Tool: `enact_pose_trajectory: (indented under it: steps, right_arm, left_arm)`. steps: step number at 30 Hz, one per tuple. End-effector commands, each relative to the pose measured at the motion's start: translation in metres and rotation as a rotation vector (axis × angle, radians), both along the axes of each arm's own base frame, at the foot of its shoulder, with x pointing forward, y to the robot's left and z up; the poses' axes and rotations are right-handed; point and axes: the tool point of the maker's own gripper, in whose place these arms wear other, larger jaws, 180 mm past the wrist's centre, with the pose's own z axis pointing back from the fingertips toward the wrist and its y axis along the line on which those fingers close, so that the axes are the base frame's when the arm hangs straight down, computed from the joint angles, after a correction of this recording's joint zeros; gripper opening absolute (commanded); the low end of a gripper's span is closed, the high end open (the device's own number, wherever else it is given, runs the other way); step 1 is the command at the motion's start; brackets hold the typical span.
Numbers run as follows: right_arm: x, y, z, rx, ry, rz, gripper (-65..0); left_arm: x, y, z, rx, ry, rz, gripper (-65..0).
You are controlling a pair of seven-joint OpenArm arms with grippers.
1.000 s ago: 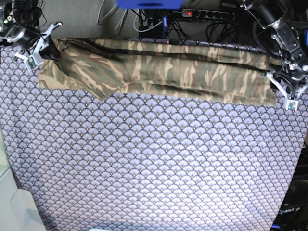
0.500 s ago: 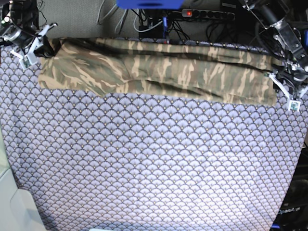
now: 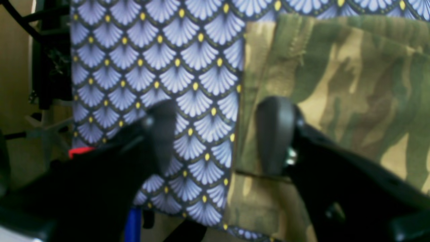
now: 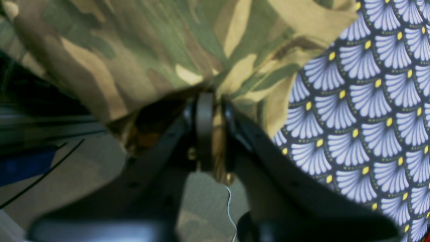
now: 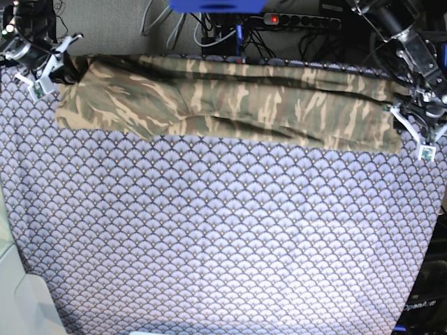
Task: Fold the T-shirt properly
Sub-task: 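Hold the strip ends with both grippers and straighten the strip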
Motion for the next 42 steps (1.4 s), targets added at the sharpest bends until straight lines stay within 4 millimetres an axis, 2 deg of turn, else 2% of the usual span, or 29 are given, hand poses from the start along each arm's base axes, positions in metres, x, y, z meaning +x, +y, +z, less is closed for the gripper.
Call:
enact_pose_trajectory:
  steps: [1, 6, 9, 11, 14, 18, 22, 26, 29, 37, 42]
  right_arm:
    - [0.009, -0.011, 0.014, -0.015, -0.048, -0.015, -51.1]
    - [0.017, -0.044, 0.033, -0.068, -0.108, -0.093, -41.2]
    - [0.030, -0.063, 0.055, -0.103, -0.184, -0.149, -39.8]
    - [0.034, -0.067, 0.066, -0.127, -0.204, -0.165, -39.9]
    - [0.045, -0.055, 0.081, -0.167, -0.219, -0.123, -39.8]
    - [0.056, -0.011, 0.094, -0.157, -0.246, -0.046, -40.1]
    - [0.060, 0.012, 0.083, -0.107, -0.218, -0.046, -42.4]
    - [0.052, 0.030, 0.057, -0.046, -0.148, -0.029, -56.4]
    - [0.049, 0.032, 0.044, -0.025, -0.111, -0.033, -64.4]
    - [0.039, 0.020, 0.014, 0.026, -0.052, -0.096, -65.0]
    - [0.032, 0.031, -0.005, 0.078, -0.020, -0.089, -65.0]
  left_arm:
    - [0.008, 0.005, 0.014, 0.023, -0.045, -0.002, -24.5]
    - [0.008, 0.002, 0.012, 0.010, -0.050, 0.004, -24.8]
    - [0.007, 0.004, 0.020, 0.024, -0.069, 0.015, -24.8]
    - [0.003, 0.008, 0.023, 0.022, -0.085, 0.047, -24.4]
    - [-0.005, 0.014, 0.023, 0.021, -0.089, 0.084, -24.3]
    - [-0.008, 0.014, 0.018, 0.011, -0.079, 0.090, -24.4]
    - [-0.009, 0.015, 0.018, 0.014, -0.075, 0.093, -24.5]
    - [-0.009, 0.018, 0.020, 0.021, -0.075, 0.092, -24.5]
    - [-0.008, 0.018, 0.020, 0.020, -0.077, 0.092, -24.4]
    - [-0.005, 0.009, 0.016, -0.003, -0.078, 0.088, -24.3]
    - [-0.008, 0.003, 0.004, -0.029, -0.054, 0.091, -24.3]
